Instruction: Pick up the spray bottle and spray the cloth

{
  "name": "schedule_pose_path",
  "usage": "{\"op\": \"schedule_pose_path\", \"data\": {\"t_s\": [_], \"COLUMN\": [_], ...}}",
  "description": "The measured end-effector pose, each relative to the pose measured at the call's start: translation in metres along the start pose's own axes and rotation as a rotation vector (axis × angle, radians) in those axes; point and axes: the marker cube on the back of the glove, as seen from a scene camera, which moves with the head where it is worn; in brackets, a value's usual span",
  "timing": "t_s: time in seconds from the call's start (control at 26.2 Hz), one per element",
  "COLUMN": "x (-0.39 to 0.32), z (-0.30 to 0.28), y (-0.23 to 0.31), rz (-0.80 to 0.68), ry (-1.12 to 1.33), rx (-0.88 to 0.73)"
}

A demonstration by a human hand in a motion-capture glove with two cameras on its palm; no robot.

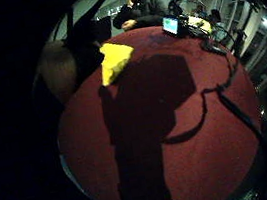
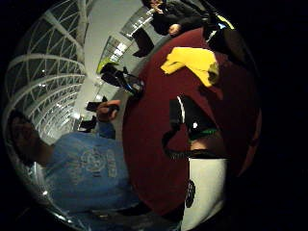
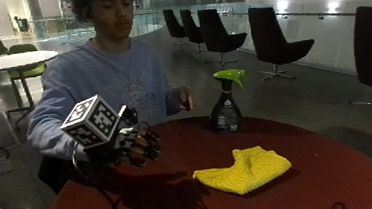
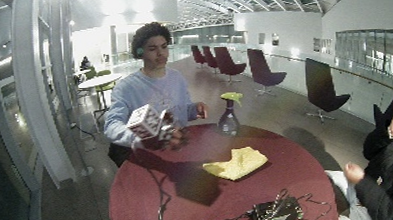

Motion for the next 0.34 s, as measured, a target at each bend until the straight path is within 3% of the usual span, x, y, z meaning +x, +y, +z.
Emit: {"op": "schedule_pose_path", "data": {"t_s": [0.34], "x": [0.039], "z": [0.004], "y": [0.015], "rz": [-0.034], "ry": [0.088], "rx": [-0.045]}}
